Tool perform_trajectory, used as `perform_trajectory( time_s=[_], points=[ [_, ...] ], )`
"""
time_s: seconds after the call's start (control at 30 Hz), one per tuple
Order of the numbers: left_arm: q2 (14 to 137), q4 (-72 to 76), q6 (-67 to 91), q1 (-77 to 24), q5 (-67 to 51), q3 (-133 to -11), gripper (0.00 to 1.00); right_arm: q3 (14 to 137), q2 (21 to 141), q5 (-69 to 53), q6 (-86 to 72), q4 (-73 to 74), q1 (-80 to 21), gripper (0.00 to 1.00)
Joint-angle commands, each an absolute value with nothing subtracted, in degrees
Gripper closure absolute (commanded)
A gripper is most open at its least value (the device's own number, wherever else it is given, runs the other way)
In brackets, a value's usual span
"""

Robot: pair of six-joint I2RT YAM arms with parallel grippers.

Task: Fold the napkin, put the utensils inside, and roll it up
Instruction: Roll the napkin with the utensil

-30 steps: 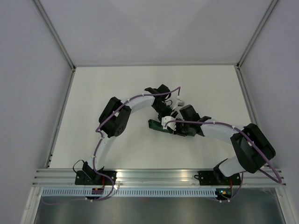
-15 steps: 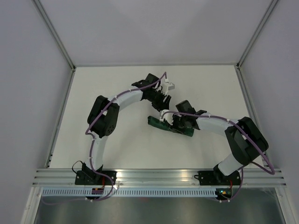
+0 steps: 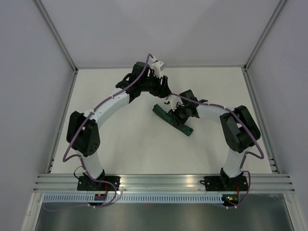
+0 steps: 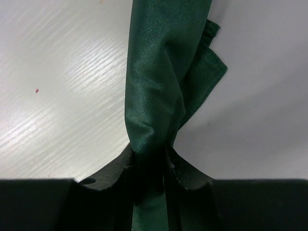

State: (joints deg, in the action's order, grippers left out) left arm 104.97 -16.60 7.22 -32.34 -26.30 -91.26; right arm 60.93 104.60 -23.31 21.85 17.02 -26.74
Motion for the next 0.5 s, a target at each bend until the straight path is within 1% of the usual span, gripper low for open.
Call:
perform_trajectory(
  time_s=[0.0,0.13,0.27,0.47],
  points=[
    [99.3,-14.7,13.4,-32.4,-22.4,-85.1,0.38,63.2,111.1,-20.2,11.5,20.7,-24.7,0.68],
    [96.1,-14.7,15.7,-32.4,-19.9,-81.0,0.38,66.6,114.3,-20.8,7.0,22.5,-24.4,0.68],
    [93.4,-12.8,18.7,-32.4,-16.4,-73.9,0.38,68.4,116.4,-22.3,0.9,21.2,-24.4,0.68],
    [93.2,-7.4,23.0,-32.5,-14.5,-66.0,0.38,70.7,119.1,-24.9,-8.1,18.6,-24.3,0.68]
  ],
)
